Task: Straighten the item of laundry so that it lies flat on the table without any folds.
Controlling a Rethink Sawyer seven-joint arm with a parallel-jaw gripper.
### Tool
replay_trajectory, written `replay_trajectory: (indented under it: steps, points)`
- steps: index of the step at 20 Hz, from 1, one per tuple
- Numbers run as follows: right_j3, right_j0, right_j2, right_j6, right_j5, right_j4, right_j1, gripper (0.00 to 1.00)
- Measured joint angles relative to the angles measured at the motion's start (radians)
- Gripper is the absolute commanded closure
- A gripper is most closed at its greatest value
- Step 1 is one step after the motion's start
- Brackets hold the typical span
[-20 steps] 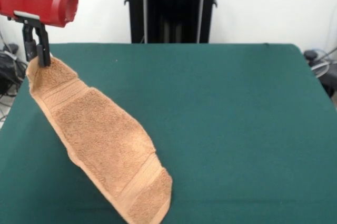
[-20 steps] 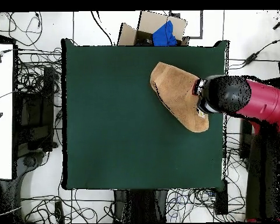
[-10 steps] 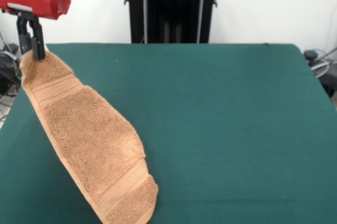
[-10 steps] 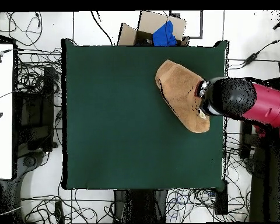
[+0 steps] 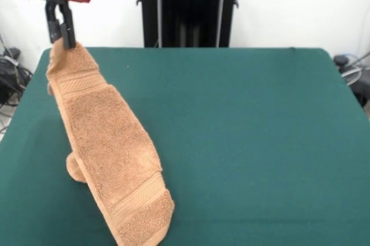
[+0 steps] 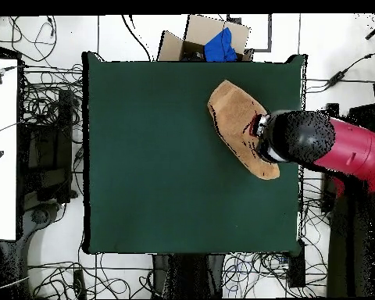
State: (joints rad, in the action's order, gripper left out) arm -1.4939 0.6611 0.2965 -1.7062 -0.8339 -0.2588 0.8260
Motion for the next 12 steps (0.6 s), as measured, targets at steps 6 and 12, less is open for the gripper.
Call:
replay_trajectory:
  steps: [6,12]
  points:
    - [-0.049,-0.047,-0.008,0.0,0.0,0.034,0.022,1.0]
    - [-0.081,-0.12,-0.015,-0.001,0.004,0.057,0.025,1.0]
